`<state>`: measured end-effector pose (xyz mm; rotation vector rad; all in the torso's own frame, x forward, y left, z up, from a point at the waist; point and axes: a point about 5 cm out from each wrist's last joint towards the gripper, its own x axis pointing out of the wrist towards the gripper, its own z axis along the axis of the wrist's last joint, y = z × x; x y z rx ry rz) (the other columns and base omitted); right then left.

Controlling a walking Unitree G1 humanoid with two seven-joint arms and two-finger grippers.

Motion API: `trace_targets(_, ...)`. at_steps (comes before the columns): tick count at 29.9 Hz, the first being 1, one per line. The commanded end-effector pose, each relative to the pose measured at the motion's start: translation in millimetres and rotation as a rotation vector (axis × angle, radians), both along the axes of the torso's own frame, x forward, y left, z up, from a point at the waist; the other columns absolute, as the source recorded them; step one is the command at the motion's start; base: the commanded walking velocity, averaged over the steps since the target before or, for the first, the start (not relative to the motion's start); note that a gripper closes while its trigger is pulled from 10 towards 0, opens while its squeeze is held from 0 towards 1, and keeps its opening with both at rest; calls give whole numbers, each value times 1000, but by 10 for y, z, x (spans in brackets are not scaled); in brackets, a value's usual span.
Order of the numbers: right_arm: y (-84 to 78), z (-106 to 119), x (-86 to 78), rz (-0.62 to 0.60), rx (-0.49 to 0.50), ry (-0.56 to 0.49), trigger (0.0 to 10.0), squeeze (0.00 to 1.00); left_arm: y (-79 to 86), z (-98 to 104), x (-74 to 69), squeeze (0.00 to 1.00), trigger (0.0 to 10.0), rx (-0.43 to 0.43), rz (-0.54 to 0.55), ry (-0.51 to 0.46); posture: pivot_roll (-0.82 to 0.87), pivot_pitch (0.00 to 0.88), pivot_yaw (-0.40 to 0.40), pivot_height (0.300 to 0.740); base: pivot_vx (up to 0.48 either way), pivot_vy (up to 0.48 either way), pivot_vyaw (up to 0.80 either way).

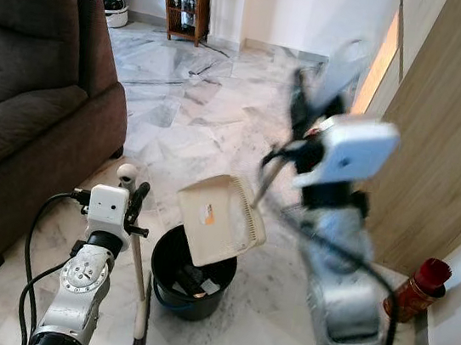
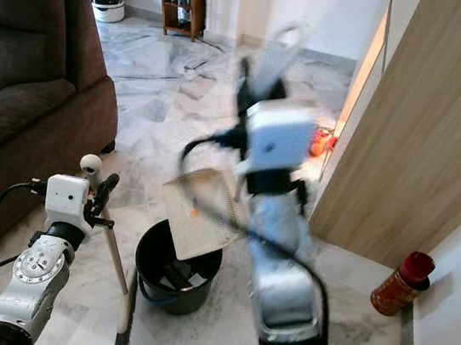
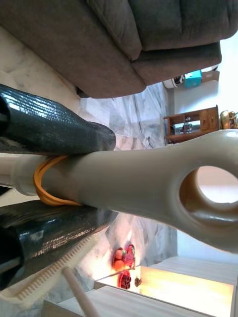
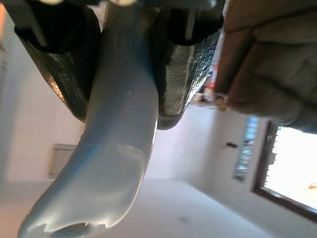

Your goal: Sweep floor

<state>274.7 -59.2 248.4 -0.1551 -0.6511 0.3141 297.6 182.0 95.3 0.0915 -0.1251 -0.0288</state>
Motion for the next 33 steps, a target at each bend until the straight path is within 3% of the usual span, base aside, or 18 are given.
trace_targets(1, 29, 184, -126, 30, 14, -125, 10000, 0, -7, 96, 25, 0, 10000, 12, -8, -52, 74, 0, 25, 740, 0, 0, 0)
trace_targets(18, 361, 192, -394, 116, -100, -277, 10000, 0, -51, 95, 13, 0, 10000, 61, -40, -58, 79, 1, 26, 740, 0, 0, 0)
trace_targets(33, 442, 144, -451, 143, -172, -317, 10000, 0, -60, 94, 13, 0, 10000, 60, -39, -59, 78, 2, 23, 740, 0, 0, 0)
